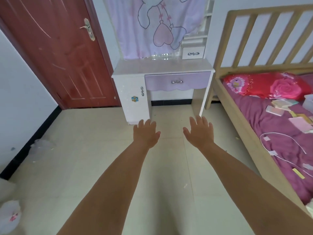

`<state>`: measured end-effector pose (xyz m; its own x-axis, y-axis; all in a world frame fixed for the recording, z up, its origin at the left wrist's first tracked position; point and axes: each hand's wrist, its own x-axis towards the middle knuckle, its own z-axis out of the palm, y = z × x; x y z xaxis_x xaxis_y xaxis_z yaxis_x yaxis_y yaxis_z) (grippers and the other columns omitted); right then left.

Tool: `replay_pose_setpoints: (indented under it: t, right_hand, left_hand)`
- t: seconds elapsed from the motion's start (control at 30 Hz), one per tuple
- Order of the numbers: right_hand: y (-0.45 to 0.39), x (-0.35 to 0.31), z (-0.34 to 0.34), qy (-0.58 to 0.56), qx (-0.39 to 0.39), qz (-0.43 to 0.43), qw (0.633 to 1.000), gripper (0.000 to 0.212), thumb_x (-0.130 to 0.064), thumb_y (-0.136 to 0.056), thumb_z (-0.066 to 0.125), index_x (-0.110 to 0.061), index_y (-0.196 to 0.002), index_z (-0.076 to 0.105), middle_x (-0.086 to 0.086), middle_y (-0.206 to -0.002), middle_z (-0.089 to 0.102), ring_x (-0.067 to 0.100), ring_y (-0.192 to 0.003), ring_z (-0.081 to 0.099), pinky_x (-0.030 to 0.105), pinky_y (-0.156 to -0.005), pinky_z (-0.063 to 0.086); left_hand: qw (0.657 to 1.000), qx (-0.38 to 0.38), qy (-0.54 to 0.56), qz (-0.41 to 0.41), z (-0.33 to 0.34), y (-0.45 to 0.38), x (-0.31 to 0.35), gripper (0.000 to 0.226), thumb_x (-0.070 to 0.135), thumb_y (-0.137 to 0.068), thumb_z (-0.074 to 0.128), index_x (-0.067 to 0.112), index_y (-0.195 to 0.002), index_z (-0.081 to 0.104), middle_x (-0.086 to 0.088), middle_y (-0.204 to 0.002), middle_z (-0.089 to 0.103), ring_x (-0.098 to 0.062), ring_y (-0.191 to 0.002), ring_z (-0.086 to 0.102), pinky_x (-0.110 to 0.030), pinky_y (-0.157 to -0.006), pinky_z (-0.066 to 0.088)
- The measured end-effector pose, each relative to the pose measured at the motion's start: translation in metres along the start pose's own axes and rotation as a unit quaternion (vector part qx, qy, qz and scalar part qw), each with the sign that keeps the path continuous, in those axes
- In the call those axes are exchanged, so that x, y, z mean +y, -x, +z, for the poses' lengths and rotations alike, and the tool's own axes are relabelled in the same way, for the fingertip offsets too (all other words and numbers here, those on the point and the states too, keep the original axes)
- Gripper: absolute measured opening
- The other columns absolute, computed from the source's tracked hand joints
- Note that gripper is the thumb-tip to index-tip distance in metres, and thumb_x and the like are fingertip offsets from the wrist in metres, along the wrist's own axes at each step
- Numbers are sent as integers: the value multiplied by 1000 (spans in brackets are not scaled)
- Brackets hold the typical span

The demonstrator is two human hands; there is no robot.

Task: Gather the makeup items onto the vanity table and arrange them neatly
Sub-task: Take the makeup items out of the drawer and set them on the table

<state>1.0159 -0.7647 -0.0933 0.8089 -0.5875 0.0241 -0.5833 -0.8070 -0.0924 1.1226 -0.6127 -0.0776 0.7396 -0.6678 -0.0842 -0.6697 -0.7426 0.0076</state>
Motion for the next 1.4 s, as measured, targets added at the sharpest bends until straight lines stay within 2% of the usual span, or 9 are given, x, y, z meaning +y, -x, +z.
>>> replay_pose_setpoints:
  t: [0.3,0.73,1.0,1.1,1.13,1.2,1.27,1.33,1.4]
  right_hand:
    - [-242,-17,29,6,-23,-1,1000,55,-43,-94,28,-16,-141,21,8,-151,18,26,-140,13,44,-112,16]
    - [-528,3,69,-38,-67,98,992,48,-36,-95,31,-8,-133,34,12,-144,31,27,-133,25,41,-104,30]
    - [-689,36,149,-235,-161,221,933,41,-29,-96,33,0,-122,46,18,-125,49,32,-118,43,38,-92,37]
    - [-737,40,180,-382,-193,321,845,39,-28,-95,35,2,-116,50,19,-116,54,31,-108,50,33,-84,37]
    - [-750,40,190,-454,-198,374,784,35,-29,-95,38,0,-109,52,18,-106,55,30,-97,53,32,-79,37]
    - [-771,36,206,-608,-192,466,613,22,-28,-94,43,-7,-92,50,9,-82,52,22,-72,51,34,-76,38]
    - [-788,32,221,-699,-149,512,476,19,-23,-93,46,-13,-78,49,4,-72,46,16,-64,47,34,-79,38]
    - [-802,29,235,-730,-113,526,421,23,-15,-94,43,-14,-71,47,4,-71,50,15,-61,53,33,-78,41]
    - [-813,25,242,-737,-104,527,411,27,-4,-94,37,-10,-69,45,6,-62,56,12,-46,58,31,-63,50]
  left_hand:
    - [999,-12,0,-31,-6,-245,-60,48,38,-95,31,13,-136,30,-4,-146,28,-28,-137,19,-41,-107,22]
    - [998,-31,12,45,4,-563,-80,49,35,-94,35,12,-137,28,-8,-147,27,-28,-135,22,-41,-107,22]
    - [998,-65,22,11,54,-715,-84,51,34,-94,37,10,-139,28,-10,-146,29,-25,-137,22,-40,-108,23]
    - [997,-70,43,-8,79,-750,-84,51,29,-93,43,8,-138,31,-13,-146,31,-26,-137,22,-40,-108,22]
    - [996,-72,54,-13,87,-759,-83,51,28,-92,45,8,-137,33,-13,-146,31,-27,-137,23,-40,-108,21]
    - [995,-61,73,-14,100,-771,-80,50,22,-88,52,5,-134,40,-17,-142,37,-30,-135,29,-42,-107,24]
    - [995,-20,97,8,110,-781,-78,47,10,-78,65,-2,-121,53,-26,-128,51,-39,-124,44,-48,-99,37]
    - [993,6,117,12,119,-790,-78,46,3,-70,71,-5,-114,58,-30,-120,55,-45,-114,51,-52,-93,42]
    - [993,19,114,18,124,-798,-82,47,2,-67,72,-4,-112,60,-30,-117,56,-46,-110,53,-54,-92,42]
